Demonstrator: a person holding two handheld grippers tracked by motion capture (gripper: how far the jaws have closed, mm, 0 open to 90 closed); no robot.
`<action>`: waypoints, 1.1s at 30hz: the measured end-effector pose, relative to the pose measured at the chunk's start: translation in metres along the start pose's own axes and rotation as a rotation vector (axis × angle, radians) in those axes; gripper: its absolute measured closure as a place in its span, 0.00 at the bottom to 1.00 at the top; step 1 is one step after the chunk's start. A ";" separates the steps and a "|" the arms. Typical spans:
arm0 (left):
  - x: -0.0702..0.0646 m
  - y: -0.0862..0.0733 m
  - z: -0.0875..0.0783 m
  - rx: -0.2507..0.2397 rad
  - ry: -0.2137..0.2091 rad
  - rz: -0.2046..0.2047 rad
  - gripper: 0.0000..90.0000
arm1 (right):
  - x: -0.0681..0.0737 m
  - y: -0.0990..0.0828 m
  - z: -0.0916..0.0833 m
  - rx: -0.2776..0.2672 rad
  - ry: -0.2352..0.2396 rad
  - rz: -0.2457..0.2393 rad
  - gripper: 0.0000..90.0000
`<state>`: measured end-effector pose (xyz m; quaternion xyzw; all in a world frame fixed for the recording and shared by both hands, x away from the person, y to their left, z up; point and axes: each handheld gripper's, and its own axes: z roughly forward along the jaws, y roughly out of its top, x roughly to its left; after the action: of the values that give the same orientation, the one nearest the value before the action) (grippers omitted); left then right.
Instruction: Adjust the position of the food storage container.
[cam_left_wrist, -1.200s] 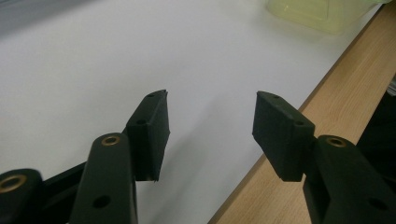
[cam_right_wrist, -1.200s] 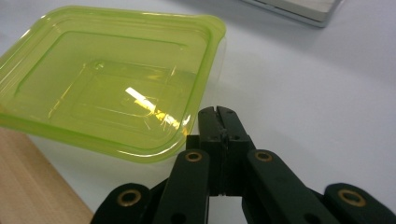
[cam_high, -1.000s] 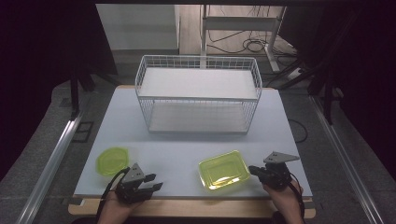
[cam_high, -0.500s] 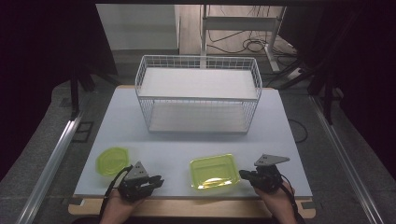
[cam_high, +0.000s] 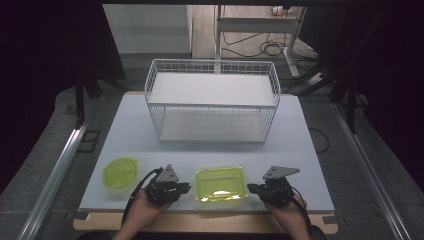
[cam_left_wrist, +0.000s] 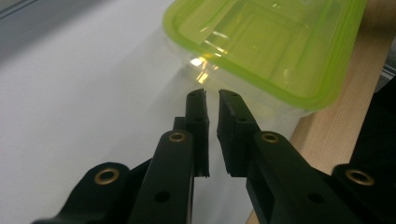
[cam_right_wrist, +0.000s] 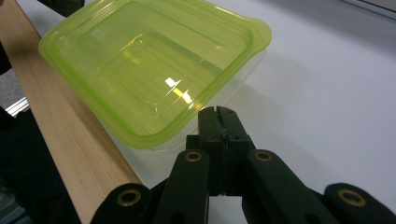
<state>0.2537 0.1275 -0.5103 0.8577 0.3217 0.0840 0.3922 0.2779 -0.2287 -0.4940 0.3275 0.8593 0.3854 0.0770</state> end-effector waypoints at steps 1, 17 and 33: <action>-0.001 -0.001 -0.001 -0.001 0.005 0.003 0.92 | 0.001 0.000 0.001 0.000 0.004 -0.005 0.99; 0.002 -0.009 -0.005 -0.008 0.020 -0.010 0.92 | 0.011 0.005 0.009 -0.014 0.022 -0.021 0.99; -0.015 -0.026 -0.036 -0.049 0.087 -0.057 0.25 | 0.009 0.004 -0.008 -0.080 -0.045 -0.038 0.55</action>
<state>0.2157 0.1528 -0.5031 0.8339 0.3607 0.1180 0.4007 0.2698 -0.2258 -0.4845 0.3165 0.8472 0.4105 0.1168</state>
